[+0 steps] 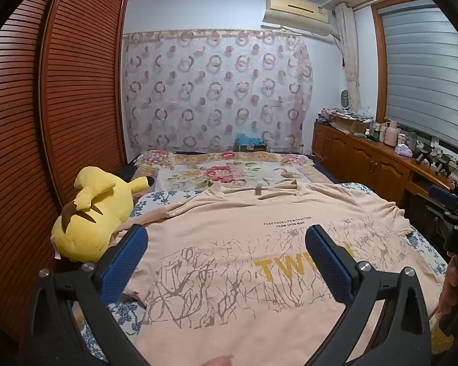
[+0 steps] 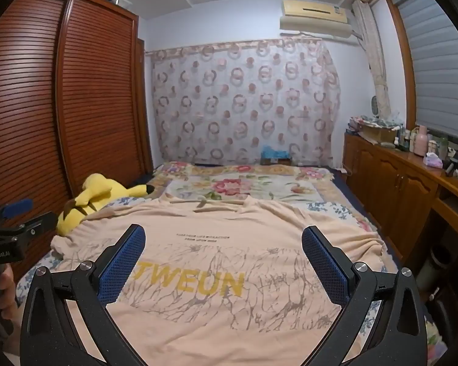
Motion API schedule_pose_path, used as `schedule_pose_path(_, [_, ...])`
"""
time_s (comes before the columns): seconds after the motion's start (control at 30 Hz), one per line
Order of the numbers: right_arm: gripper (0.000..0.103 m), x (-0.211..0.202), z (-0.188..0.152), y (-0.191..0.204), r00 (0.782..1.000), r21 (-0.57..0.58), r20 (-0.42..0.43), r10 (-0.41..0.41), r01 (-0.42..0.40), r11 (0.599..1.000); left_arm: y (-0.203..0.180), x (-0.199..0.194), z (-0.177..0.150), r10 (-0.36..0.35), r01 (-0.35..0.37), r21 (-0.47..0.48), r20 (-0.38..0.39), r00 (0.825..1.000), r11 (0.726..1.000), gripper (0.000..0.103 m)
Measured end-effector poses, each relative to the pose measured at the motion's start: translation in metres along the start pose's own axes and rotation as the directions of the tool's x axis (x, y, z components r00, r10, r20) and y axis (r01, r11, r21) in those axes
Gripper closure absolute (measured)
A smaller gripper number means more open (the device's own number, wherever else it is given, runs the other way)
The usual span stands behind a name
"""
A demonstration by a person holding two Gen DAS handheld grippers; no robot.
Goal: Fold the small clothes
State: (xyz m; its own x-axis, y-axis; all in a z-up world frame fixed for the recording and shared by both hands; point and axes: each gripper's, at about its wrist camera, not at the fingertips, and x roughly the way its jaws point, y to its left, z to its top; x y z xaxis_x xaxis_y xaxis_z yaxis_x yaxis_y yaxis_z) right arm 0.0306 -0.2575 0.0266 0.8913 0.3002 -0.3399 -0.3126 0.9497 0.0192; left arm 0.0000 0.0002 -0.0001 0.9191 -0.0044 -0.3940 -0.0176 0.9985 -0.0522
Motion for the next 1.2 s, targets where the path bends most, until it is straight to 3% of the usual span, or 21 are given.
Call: schedule_pose_path(1.2, [0.0, 0.0, -0.0009, 0.0002, 1.0, 0.002, -0.006, 0.0, 0.0, 1.0, -0.0002, -0.0001, 0.0001, 0.008, -0.008, 0.013, 0.01, 1.0, 1.0, 0.0])
